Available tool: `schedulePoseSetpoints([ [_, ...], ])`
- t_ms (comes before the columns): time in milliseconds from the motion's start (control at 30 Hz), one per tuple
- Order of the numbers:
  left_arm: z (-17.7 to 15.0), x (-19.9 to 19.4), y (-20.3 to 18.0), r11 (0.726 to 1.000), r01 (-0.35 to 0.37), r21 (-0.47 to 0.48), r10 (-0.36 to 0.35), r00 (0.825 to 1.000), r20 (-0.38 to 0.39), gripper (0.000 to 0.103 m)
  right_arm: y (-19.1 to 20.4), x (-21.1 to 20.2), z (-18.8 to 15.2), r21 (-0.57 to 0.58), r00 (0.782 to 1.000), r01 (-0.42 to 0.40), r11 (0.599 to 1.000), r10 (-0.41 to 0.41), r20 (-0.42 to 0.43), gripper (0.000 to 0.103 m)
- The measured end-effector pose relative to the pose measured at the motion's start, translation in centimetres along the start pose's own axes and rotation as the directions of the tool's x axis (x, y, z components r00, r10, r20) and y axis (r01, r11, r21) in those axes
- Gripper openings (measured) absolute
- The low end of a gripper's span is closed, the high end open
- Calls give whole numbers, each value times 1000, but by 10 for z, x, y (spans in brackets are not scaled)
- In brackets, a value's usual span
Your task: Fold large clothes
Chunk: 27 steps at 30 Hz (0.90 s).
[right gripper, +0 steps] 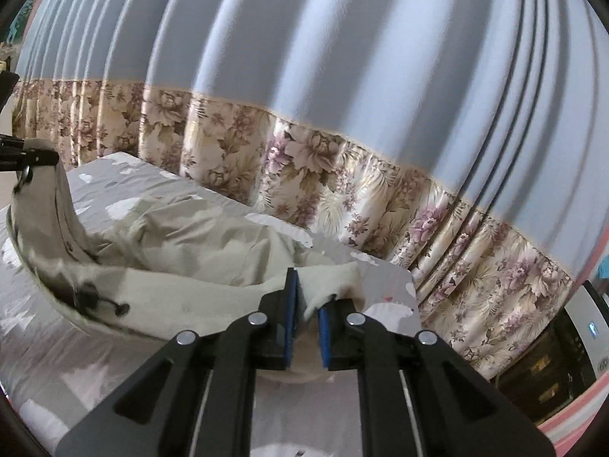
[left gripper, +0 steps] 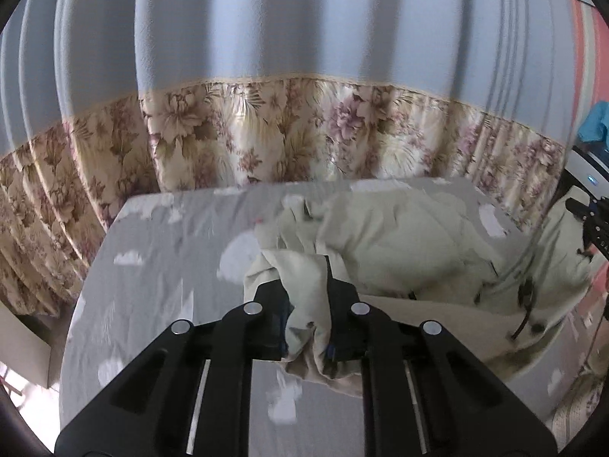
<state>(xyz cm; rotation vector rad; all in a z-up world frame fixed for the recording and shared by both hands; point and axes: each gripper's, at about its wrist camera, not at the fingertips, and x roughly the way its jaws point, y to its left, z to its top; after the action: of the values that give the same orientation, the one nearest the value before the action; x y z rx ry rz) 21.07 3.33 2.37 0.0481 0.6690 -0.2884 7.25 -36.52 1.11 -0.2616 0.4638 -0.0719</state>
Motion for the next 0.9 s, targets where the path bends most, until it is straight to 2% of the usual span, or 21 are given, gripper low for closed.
schedulePoseSetpoints([
  [200,45,80,5,999,-18,32,20,998,-63,12,-31,84,16,51,995,-10,999,14,-94,10],
  [333,53,142,13,1000,-17,15,19,992,-124,13,-32,149,18,65,984,-18,998,30,-175,10],
  [433,50,190,12,998,-44,39,50,985,-163,13,-31,200,12,84,967,-25,996,46,-249,10],
  [533,42,234,15,999,-42,21,46,971,-234,13,-26,244,-2,103,941,-52,993,83,-329,10],
  [633,32,255,21,999,-38,-4,35,962,-270,22,-25,257,-10,145,936,-83,986,127,-329,15],
  [700,33,252,26,999,-23,-26,16,965,-263,28,-36,250,-8,223,942,-120,967,182,-283,24],
  [733,35,249,29,999,-16,-38,6,966,-257,36,-44,242,-7,277,945,-147,950,217,-243,28],
  [767,39,242,31,998,-10,-57,-4,970,-243,46,-50,234,-4,318,949,-169,933,241,-204,38],
  [800,43,238,34,997,-7,-71,-10,974,-227,56,-58,224,-2,363,952,-198,911,266,-149,58],
  [833,48,229,36,996,-17,-86,-1,981,-196,89,-64,218,0,390,952,-225,893,286,-108,66],
  [867,55,213,39,993,-68,-91,56,990,-126,98,-70,206,2,414,956,-241,878,288,-53,77],
  [900,60,203,40,991,-95,-89,89,993,-74,100,-73,198,3,420,960,-245,874,280,-21,77],
])
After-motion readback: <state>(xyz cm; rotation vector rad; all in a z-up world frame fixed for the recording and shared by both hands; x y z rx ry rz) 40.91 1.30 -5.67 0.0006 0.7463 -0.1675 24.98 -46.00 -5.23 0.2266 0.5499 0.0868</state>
